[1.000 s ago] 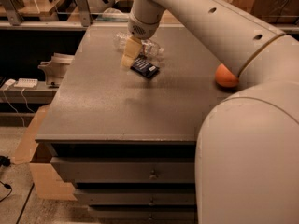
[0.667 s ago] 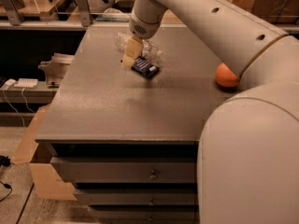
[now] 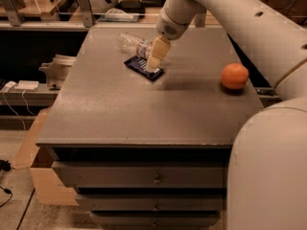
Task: Move rxbar blueberry near water bottle
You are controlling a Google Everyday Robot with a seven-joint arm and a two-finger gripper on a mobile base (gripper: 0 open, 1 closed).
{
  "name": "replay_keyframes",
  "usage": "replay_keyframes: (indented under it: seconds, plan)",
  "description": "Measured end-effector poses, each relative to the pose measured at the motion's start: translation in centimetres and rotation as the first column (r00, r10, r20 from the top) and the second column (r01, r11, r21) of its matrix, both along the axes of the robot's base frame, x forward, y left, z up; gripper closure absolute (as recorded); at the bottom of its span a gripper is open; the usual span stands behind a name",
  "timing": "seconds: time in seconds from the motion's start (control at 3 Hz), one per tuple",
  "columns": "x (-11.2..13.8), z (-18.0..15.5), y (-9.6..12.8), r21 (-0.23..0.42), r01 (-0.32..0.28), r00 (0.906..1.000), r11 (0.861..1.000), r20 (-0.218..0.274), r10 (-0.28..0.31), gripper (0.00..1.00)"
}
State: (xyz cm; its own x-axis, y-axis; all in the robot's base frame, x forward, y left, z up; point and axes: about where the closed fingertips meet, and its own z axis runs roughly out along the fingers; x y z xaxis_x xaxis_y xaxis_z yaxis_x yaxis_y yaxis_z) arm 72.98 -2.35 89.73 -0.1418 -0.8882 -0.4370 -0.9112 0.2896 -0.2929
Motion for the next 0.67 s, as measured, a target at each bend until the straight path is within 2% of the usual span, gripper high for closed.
replay_keyframes:
  seconds: [0.33, 0.67]
  plan:
    - [-0.12, -0.33, -3.74, 0.014, -0.039, 0.9992, 0.999, -0.004, 0.04, 0.0]
    - [-0.05, -0.46, -3.63, 0.012, -0.051, 0.9987, 0.999, -0.001, 0.051, 0.0]
